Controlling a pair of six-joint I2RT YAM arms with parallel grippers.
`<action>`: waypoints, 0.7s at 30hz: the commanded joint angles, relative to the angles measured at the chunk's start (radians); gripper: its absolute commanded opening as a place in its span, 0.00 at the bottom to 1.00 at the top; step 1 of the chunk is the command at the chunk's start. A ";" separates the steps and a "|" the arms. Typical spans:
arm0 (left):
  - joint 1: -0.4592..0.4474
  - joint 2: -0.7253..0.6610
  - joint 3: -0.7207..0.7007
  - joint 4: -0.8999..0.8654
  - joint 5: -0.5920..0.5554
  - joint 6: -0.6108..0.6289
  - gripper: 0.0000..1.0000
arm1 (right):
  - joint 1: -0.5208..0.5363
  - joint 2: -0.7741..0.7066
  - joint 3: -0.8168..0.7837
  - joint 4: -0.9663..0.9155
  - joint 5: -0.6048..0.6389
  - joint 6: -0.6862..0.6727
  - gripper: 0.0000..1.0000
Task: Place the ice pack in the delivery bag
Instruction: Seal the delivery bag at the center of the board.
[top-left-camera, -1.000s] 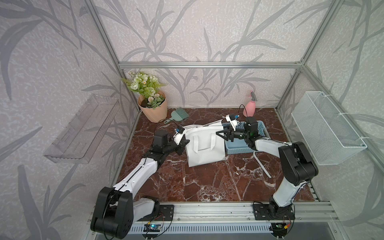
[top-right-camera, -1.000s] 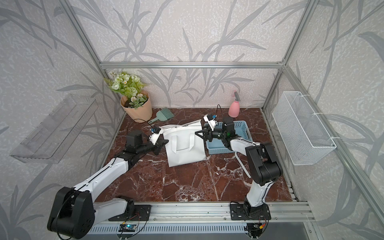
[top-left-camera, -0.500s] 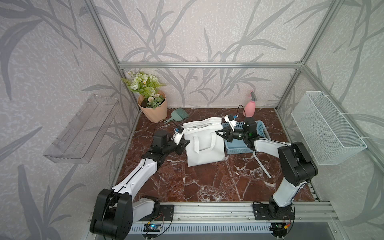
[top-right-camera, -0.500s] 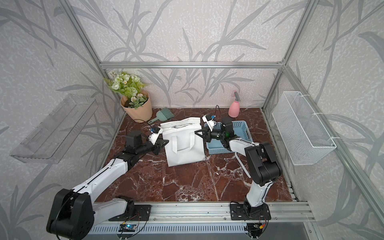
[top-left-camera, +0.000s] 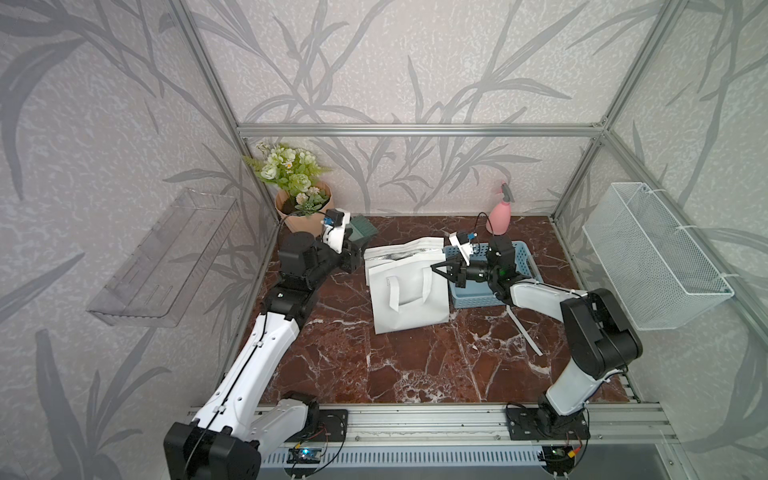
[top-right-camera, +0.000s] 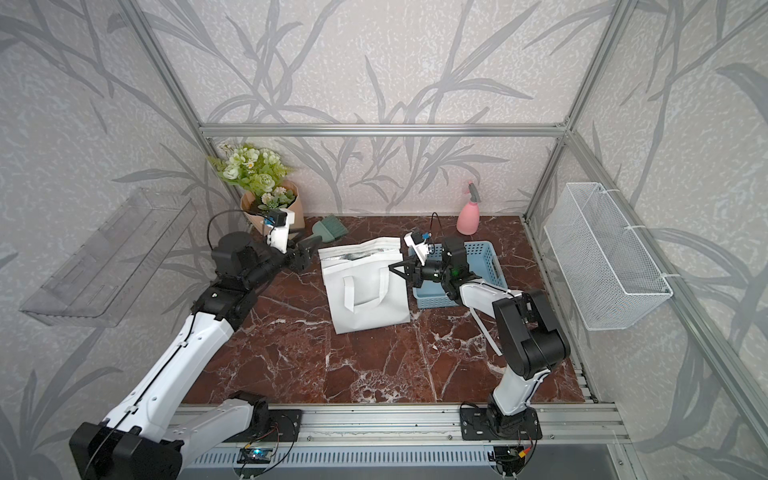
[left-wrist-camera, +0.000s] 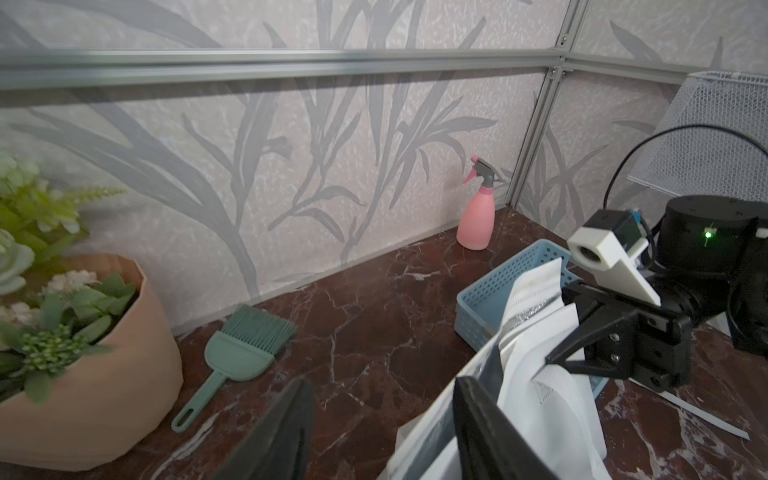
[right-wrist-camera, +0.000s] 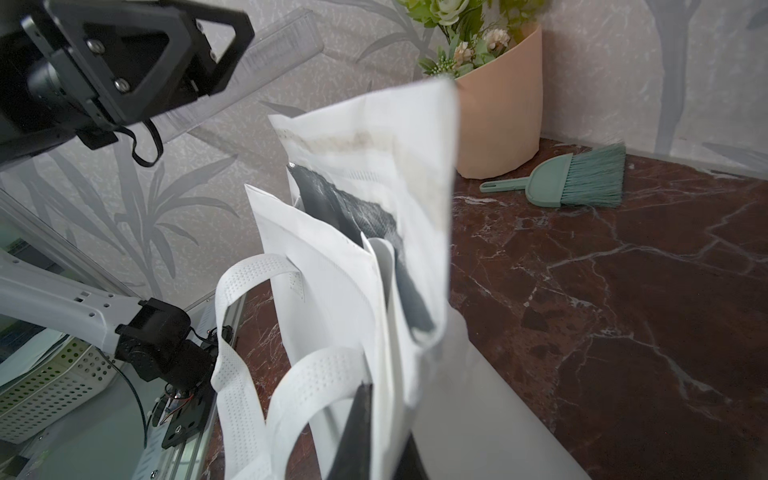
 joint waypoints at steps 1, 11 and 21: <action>0.001 0.109 0.091 -0.025 0.009 -0.037 0.59 | 0.006 -0.041 -0.011 0.034 -0.016 0.003 0.00; -0.050 0.490 0.410 -0.358 0.155 0.097 0.55 | 0.010 -0.050 -0.013 0.035 0.008 -0.013 0.00; -0.096 0.517 0.389 -0.443 0.241 0.161 0.54 | 0.011 -0.041 -0.011 0.023 0.019 -0.032 0.00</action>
